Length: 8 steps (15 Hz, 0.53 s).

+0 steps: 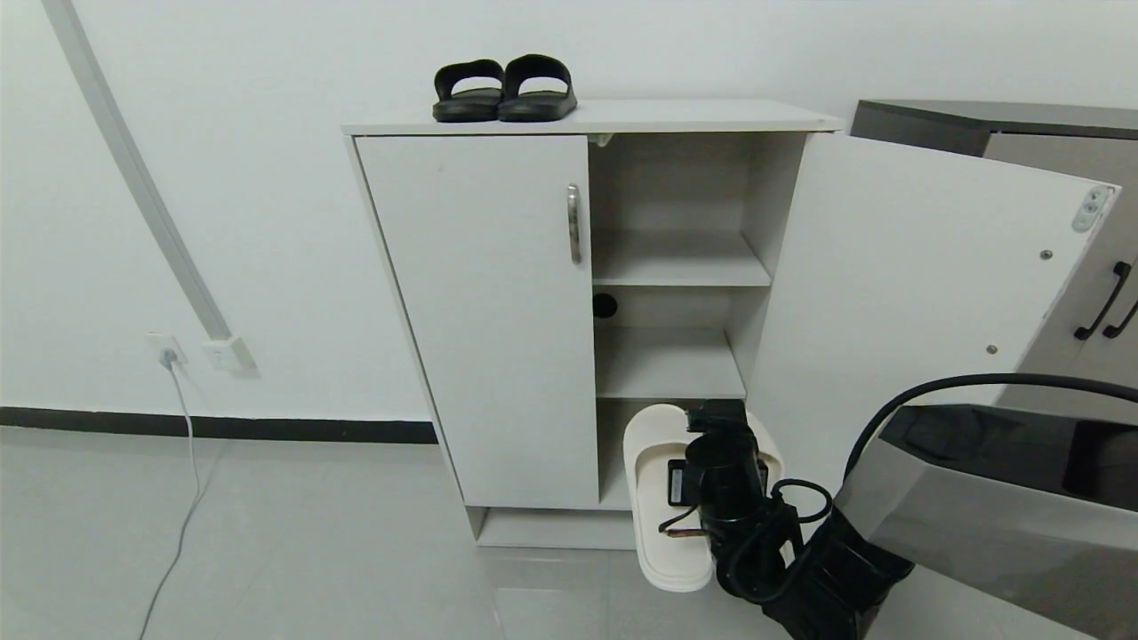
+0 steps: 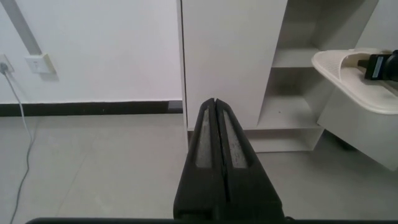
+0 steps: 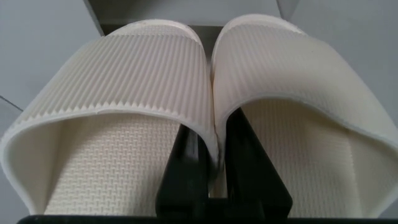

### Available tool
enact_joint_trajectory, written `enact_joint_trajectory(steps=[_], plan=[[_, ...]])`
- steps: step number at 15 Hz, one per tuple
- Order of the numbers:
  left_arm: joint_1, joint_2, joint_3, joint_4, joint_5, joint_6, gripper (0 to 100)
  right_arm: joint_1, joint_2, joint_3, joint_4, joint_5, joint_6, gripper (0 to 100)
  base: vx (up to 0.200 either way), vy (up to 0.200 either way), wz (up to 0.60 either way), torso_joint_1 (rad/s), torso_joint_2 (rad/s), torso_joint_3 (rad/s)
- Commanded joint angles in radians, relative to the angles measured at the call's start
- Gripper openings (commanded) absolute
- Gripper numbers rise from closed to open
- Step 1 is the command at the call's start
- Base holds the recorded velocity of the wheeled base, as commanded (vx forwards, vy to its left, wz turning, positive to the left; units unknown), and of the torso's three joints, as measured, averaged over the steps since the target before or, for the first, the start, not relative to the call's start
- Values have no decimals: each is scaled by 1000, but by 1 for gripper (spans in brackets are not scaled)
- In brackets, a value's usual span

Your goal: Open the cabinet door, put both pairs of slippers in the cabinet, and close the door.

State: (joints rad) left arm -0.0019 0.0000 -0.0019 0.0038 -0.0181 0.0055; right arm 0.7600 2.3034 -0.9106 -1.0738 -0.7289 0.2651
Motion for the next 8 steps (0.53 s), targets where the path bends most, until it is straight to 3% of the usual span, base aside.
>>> enact_joint_trajectory(steps=[1,8], plan=[[0,2,0,1,0,1,0,1,-1,1,0,0,0,0,0,0,0,2,7,-110],[0,2,0,2,0,1,0,-4,21,-1,-3,2,0,0,0,0,0,2,4,-179]])
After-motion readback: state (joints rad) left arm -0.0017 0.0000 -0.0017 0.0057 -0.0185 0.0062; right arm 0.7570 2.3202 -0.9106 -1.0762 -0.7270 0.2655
